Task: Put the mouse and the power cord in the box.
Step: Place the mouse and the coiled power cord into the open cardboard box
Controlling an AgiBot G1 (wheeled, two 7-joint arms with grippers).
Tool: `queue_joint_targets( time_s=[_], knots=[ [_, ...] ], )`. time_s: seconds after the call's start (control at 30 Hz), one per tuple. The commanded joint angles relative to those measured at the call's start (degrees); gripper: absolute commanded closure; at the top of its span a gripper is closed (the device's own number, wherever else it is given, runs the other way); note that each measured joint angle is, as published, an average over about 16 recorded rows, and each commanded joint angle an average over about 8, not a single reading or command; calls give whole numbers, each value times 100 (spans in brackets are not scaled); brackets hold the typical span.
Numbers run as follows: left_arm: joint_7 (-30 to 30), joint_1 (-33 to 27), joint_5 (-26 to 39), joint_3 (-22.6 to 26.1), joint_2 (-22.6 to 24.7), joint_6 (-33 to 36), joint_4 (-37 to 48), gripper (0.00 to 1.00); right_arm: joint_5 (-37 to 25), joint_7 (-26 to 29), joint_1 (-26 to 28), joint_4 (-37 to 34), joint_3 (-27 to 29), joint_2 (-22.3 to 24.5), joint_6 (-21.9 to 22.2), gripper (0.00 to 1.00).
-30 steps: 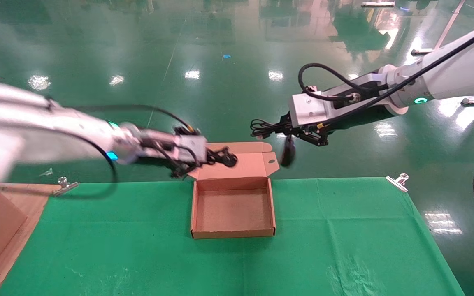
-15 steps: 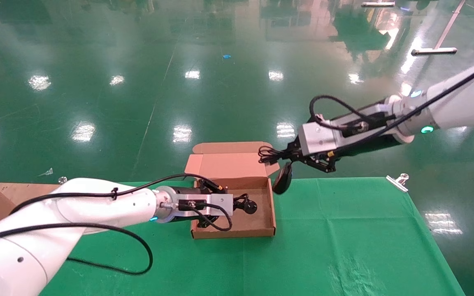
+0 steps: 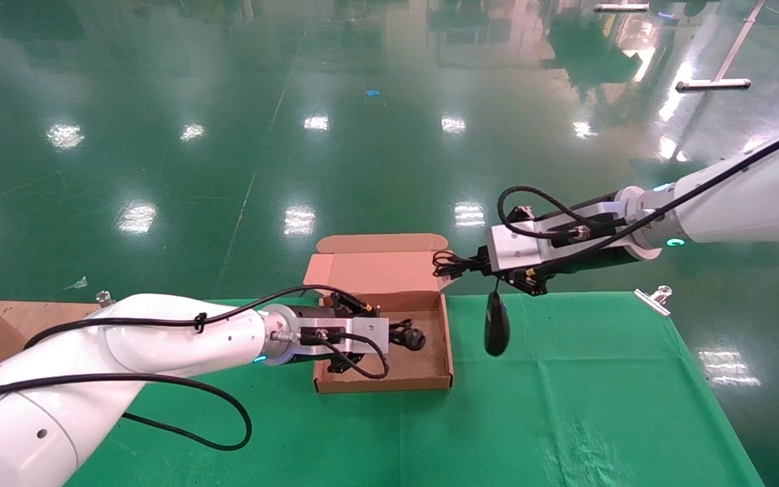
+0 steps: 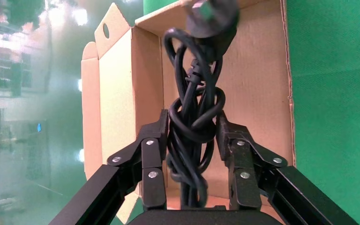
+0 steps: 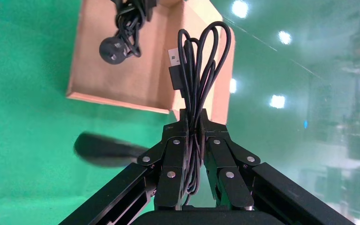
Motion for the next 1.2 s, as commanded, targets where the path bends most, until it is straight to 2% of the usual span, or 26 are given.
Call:
queue_joint_targets(
  time_s=[0.03, 0.33, 0.57, 0.73, 0.9, 1.03, 1.07, 1.2],
  knots=[
    [-42, -13, -56, 98, -1, -32, -15, 0, 6, 9, -14, 7, 4, -17, 108, 100],
    [-13, -121, -508, 238, -39, -250, 101, 0, 133, 133, -51, 281, 77, -282, 283, 100],
    [157, -241, -987, -24, -279, -485, 802, 0, 401, 373, -519, 1089, 53, -390, 561, 100],
    [428, -349, -1337, -247, -750, 88, 992, 0, 633, 708, -899, 1797, -227, -413, 845, 100],
    [999, -346, -1804, -538, -1254, 935, 920, 0, 856, 1102, -1185, 2326, -703, -416, 1176, 100],
    [1463, -301, -2152, -764, -1441, 1372, 1001, 0, 1010, 1395, -1385, 2566, -1145, -416, 1478, 100],
    [1554, -297, -2212, -805, -1450, 1431, 1051, 0, 1045, 1462, -1431, 2605, -1257, -415, 1557, 98],
    [1800, -309, -2335, -889, -1438, 1559, 1247, 0, 1159, 1662, -1573, 2707, -1606, -414, 1813, 48]
  ],
)
